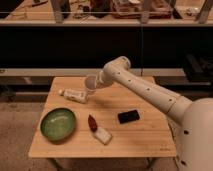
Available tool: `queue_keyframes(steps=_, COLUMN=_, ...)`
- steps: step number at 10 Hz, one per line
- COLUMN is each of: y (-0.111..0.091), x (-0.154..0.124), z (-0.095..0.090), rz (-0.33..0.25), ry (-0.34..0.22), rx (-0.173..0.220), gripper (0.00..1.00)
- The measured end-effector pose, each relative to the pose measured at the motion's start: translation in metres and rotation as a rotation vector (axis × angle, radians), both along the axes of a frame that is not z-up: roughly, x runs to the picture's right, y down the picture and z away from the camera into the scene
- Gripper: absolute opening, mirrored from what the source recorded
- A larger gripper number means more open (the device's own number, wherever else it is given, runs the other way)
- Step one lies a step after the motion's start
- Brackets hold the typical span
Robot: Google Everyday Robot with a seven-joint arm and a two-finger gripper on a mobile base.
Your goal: Place the ceramic cup in the ceramic bowl
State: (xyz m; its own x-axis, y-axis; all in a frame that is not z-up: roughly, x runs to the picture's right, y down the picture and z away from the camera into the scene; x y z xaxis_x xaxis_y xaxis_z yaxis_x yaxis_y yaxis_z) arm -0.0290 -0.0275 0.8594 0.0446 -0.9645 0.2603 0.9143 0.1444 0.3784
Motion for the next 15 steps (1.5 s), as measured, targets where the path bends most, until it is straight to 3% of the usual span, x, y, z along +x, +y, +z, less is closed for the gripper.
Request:
queue_keyframes(steps=3, y=0.0, x=-0.004, z=-0.041, rz=-0.028, ry=-0.039, rx=-0.009, gripper=0.2)
queue_keyframes(steps=5, y=-0.021, x=-0.012, z=-0.068, rz=-0.045, ry=-0.038, rx=-0.001, gripper=0.27)
queue_keyframes(steps=8, y=-0.025, x=-0.019, z=-0.079, rz=-0.049, ry=-0.046, rx=-0.004, gripper=0.27)
queue_keyframes(steps=9, y=-0.019, x=-0.019, z=-0.081, rz=-0.04, ry=-0.065, rx=0.011, gripper=0.27)
queue_keyframes(steps=11, y=-0.018, x=-0.016, z=-0.089, rz=-0.075, ry=-0.064, rx=0.031, gripper=0.27)
queue_keyframes(steps=13, y=-0.021, x=-0.032, z=-0.088, rz=-0.047, ry=-0.067, rx=0.002, gripper=0.27)
queue_keyframes(steps=15, y=-0.012, x=-0.053, z=-0.098, rz=-0.048, ry=-0.089, rx=0.011, gripper=0.27)
